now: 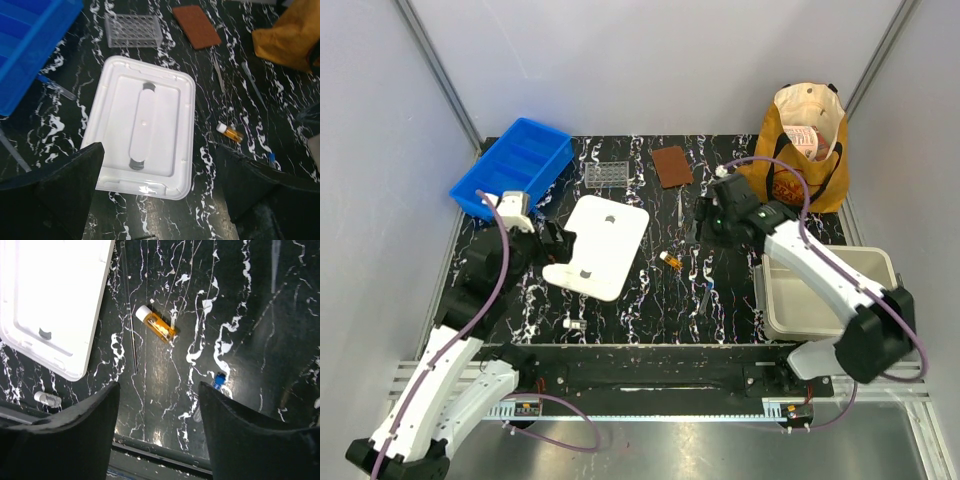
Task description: Organize the chemistry lab equipment
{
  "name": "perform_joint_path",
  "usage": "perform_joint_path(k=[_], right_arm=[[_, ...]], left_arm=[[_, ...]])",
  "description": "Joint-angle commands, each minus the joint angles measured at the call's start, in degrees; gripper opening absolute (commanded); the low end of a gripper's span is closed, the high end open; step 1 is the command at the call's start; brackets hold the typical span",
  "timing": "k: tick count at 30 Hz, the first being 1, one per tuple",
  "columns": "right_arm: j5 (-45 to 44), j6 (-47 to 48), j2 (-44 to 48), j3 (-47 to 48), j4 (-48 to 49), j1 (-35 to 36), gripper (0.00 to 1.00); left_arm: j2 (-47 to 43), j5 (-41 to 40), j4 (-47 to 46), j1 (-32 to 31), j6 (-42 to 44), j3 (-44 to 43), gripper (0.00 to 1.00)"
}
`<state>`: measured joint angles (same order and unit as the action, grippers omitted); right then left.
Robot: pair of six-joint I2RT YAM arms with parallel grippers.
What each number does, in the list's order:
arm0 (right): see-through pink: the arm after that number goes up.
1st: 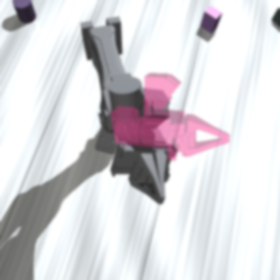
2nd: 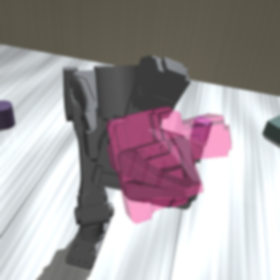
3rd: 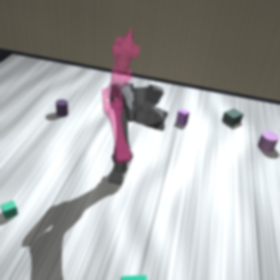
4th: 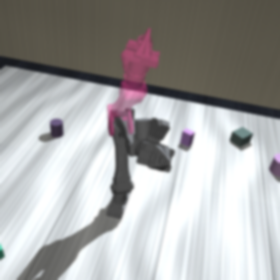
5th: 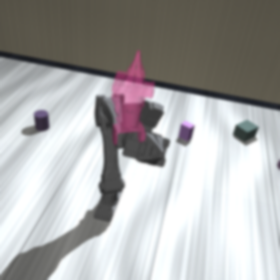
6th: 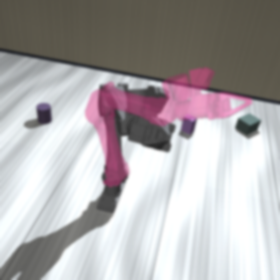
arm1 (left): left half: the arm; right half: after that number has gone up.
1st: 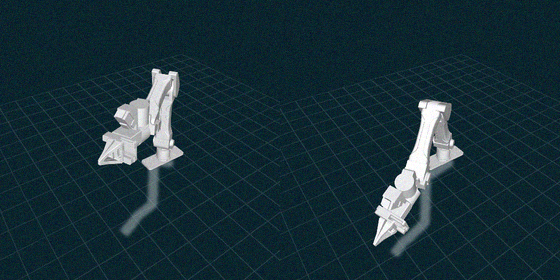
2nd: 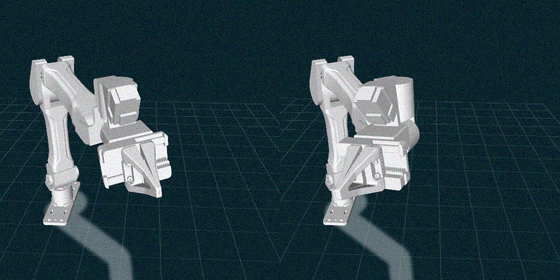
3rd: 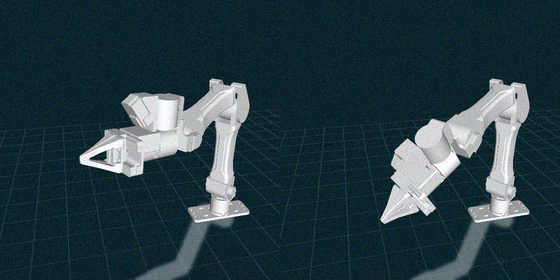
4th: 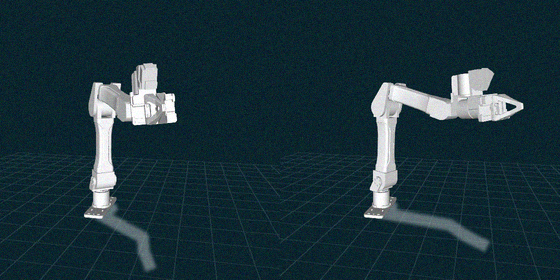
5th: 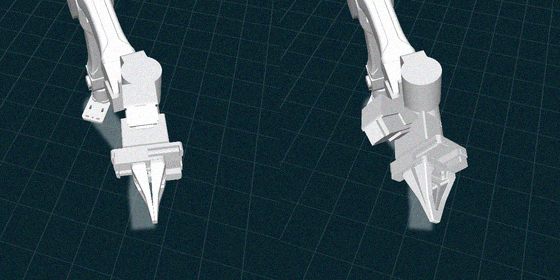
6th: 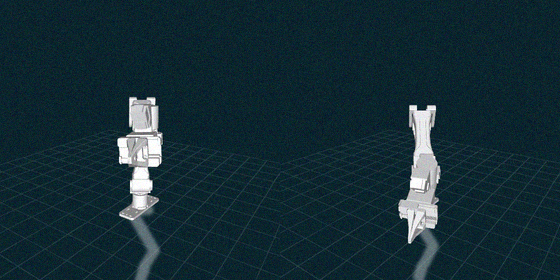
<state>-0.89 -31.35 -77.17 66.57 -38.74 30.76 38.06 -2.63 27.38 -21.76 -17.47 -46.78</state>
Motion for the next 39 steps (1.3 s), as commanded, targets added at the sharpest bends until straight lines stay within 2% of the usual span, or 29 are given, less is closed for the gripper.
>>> perform_joint_path(k=[1, 4, 15, 28, 39], right_arm=[[3.7, 6.38, -8.59, 5.32, 0.95, 0.87, 0.62], [2.56, 9.2, -14.22, 7.17, 2.09, 1.84, 0.54], [1.15, 14.92, -28.91, 13.94, 0.95, 4.22, 0.5], [2.82, 16.06, -32.17, 10.87, 5.34, 5.36, 0.52], [1.15, 17.47, -33.58, 7.44, 8.06, 6.59, 0.45]], left_arm=[[-2.9, -8.52, -1.19, 0.14, -1.07, 0.29, 0.98], [-3.43, -8.88, -1.18, 0.14, -1.07, 0.64, 0.98], [-3.52, -10.73, -0.92, 0.05, -1.68, 0.38, 0.97], [-2.73, -10.46, -1.01, 0.05, -2.74, 0.73, 0.94], [-0.98, -9.67, -0.31, -0.04, -3.18, 0.47, 0.92]])
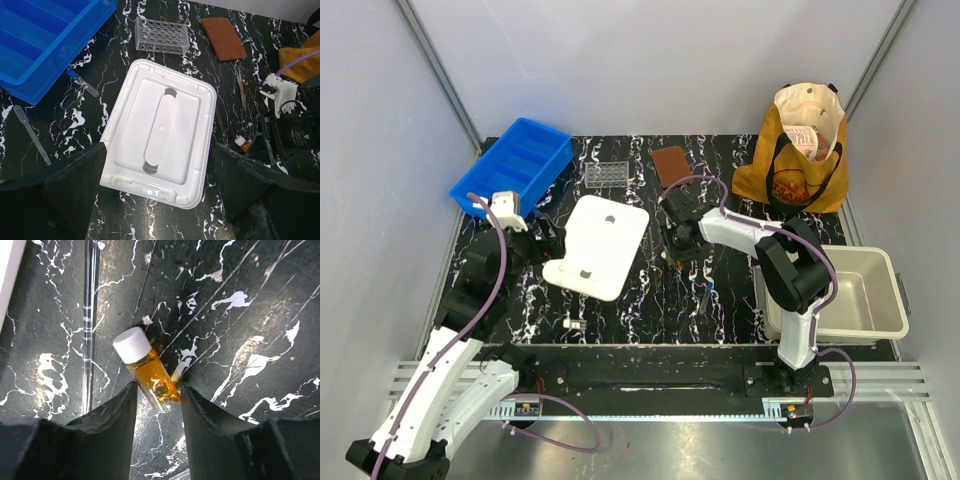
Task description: Organize the chemistry lab equipment
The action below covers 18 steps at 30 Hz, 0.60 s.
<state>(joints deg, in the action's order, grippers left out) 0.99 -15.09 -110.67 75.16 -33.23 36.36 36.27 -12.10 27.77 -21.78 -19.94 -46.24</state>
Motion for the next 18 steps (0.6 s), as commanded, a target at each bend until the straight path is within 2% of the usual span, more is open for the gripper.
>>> perform_joint_path(k=[1, 6, 9, 11, 14, 16, 18], right_arm=[[-2.04, 1.12, 0.19, -1.59, 2.73, 1.08, 0.44], [-1.79, 0.68, 3.08, -3.78, 3.61, 1.17, 0.26], [-1.17, -0.72, 8.17, -5.1, 4.32, 1.17, 0.25], [2.51, -2.04, 12.65, -6.33, 5.45, 1.26, 0.24], [11.01, -6.17, 21.35, -10.89, 14.39, 1.26, 0.24], [17.78, -9.85, 27.24, -15.28, 23.69, 1.26, 0.25], [20.97, -13.28, 32.34, -18.97, 31.09, 1.35, 0.24]], left_arm=[[1.08, -0.12, -0.61, -0.02, -0.8, -0.17, 0.91], [2.22, 1.02, 0.7, 0.07, -1.41, -0.96, 0.89], [3.28, 4.35, 2.46, 0.07, -2.64, -2.18, 0.88], [3.89, 8.74, 2.9, 0.07, -3.95, -3.06, 0.86], [5.73, 16.47, 2.9, 0.07, -6.5, -4.99, 0.83], [7.58, 20.95, 2.73, 0.07, -8.35, -6.66, 0.81], [9.42, 26.4, 1.59, 0.07, -10.28, -8.07, 0.79]])
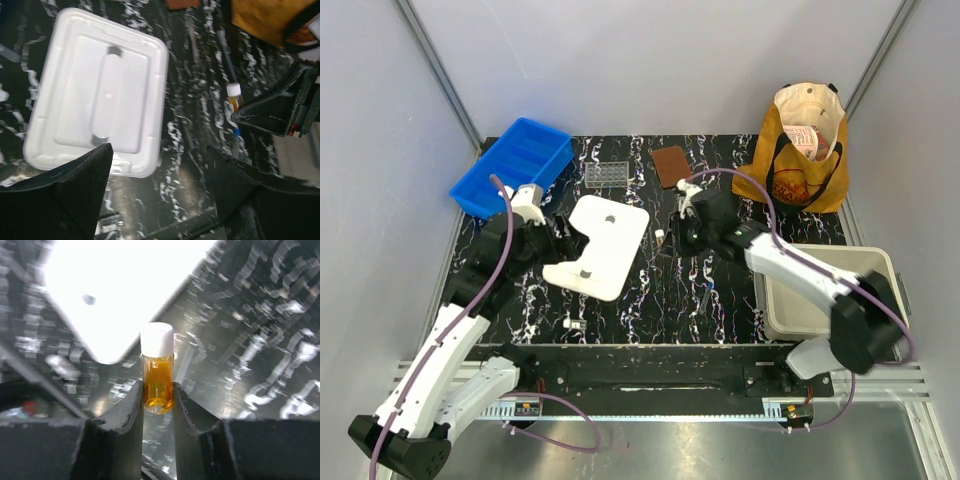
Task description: Organize the chemistry lab equipment
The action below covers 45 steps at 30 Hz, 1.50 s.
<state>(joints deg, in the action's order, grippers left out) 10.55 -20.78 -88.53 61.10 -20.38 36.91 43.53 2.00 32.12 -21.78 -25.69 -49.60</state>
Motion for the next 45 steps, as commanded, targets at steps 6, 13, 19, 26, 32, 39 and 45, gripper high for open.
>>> perform_joint_path(k=[6, 13, 19, 26, 32, 39, 45], right_arm=[[15.55, -12.36, 15.58, -7.93, 26.36, 2.03, 0.24], [16.61, -13.32, 16.37, -8.1, 28.11, 4.67, 0.24], [17.14, -14.73, 15.76, -8.1, 30.31, 6.07, 0.24], [16.79, -15.44, 14.35, -7.93, 31.11, 7.48, 0.24], [16.52, -15.52, 13.74, -8.89, 31.89, 7.83, 0.24], [17.49, -15.79, 12.25, -8.81, 32.95, 7.83, 0.24], [18.11, -16.66, 11.89, -9.51, 34.53, 8.01, 0.24]], left_arm=[[5.16, 27.25, -14.34, -0.02, -12.52, -1.56, 0.78], [7.88, 33.42, -26.23, -0.63, -16.85, 2.76, 0.78], [10.26, 34.12, -29.74, -1.33, -18.86, 4.42, 0.76], [12.28, 35.18, -31.77, -2.39, -20.1, 4.96, 0.64], [13.25, 34.3, -31.86, -2.83, -21.33, 5.92, 0.57], [14.92, 33.86, -33.51, -3.18, -22.03, 6.54, 0.49], [15.62, 33.33, -33.96, -3.18, -22.21, 6.36, 0.29]])
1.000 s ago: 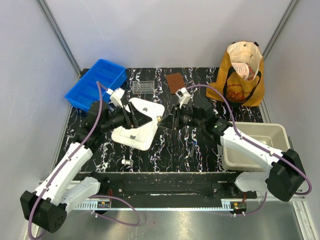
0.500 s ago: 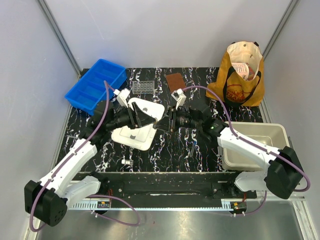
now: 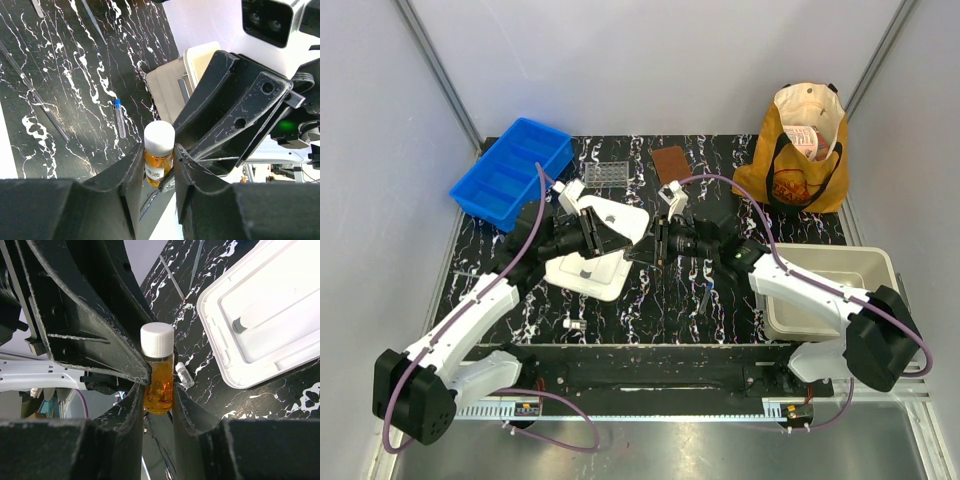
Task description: Organize the chemistry lab equipment
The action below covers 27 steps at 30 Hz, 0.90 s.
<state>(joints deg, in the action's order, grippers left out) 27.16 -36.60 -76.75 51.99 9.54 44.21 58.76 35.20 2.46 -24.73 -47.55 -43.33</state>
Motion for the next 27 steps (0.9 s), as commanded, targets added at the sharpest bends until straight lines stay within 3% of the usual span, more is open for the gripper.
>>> perform_joint_path(k=[1, 5, 9, 15, 17, 22, 27], right_arm=[[1.41, -0.84, 0.2, -0.66, 4.7, 0.62, 0.25], [1.23, -1.02, 0.2, -1.27, 5.31, 0.79, 0.29], [-0.17, -1.19, 0.81, -1.71, 4.44, 0.79, 0.45], [-6.32, -1.37, 8.36, -5.31, 3.56, 0.62, 0.9], [-7.99, -1.11, 11.87, -6.63, 2.86, 0.62, 1.0], [-10.19, 1.17, 19.17, -8.22, -1.27, 0.71, 1.0], [-11.6, 6.0, 21.73, -6.29, -8.39, 0.62, 1.0]], left_arm=[[0.48, 0.13, -4.3, -0.23, -0.52, 0.0, 0.25], [0.74, -0.3, -4.3, -0.14, -1.32, -0.26, 0.08], [0.65, -2.58, -0.9, -0.14, -0.36, -1.66, 0.01], [3.46, -17.6, 19.31, 1.08, 12.2, -15.0, 0.0], [4.6, -21.48, 23.36, 3.97, 14.84, -19.05, 0.0], [8.64, -29.29, 29.79, 17.22, 20.74, -27.32, 0.0], [16.53, -34.32, 30.15, 30.77, 20.13, -32.95, 0.0]])
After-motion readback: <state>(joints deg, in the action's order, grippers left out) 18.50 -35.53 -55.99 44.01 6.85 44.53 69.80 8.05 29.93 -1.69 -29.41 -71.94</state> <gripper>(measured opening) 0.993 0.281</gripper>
